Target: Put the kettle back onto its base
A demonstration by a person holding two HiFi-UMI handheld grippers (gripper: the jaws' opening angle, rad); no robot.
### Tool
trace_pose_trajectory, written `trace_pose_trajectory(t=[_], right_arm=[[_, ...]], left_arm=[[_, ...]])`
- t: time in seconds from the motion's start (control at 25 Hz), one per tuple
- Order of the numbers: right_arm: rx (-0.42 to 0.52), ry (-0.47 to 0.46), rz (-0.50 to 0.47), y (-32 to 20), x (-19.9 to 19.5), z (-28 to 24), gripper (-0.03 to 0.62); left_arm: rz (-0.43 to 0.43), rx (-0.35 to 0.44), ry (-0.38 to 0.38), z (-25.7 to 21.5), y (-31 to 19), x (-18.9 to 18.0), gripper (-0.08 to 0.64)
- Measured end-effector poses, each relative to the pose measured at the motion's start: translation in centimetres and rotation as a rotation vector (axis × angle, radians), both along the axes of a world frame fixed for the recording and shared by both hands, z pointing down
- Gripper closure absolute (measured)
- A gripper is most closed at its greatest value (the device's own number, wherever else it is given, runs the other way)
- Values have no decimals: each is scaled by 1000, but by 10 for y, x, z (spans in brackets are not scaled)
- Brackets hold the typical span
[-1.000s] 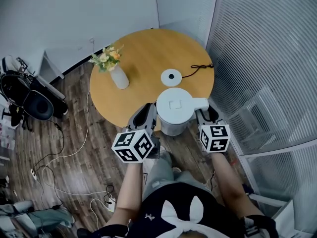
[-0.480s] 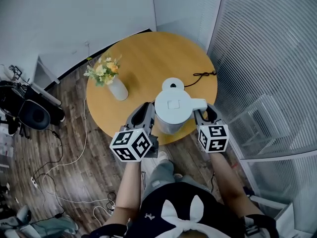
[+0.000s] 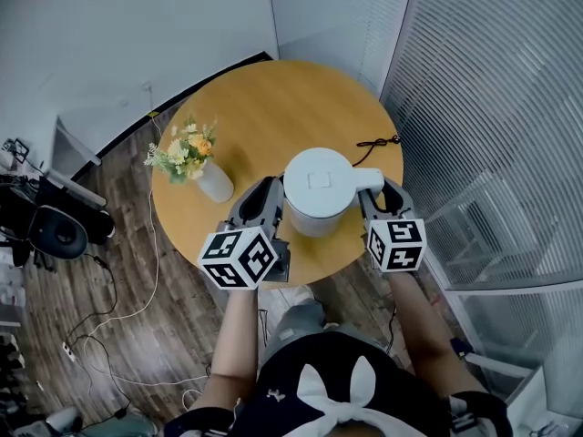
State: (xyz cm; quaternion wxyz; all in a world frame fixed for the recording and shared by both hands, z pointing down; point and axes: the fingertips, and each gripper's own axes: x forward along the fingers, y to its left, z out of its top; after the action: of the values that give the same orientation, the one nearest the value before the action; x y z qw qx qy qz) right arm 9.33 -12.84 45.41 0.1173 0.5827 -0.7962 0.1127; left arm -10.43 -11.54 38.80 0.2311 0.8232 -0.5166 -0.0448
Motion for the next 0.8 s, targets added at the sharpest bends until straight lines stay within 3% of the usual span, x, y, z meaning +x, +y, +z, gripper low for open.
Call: trace_pose_trajectory(t=[0.44,0.8], right_arm=[[41,6,62,-44,-8,-21,431],[55,11,64,-64,-5,-35,433]], left_arm=[[63,16,10,-15,-53,-10,509],[66,39,27,-29,-78,-7,509]])
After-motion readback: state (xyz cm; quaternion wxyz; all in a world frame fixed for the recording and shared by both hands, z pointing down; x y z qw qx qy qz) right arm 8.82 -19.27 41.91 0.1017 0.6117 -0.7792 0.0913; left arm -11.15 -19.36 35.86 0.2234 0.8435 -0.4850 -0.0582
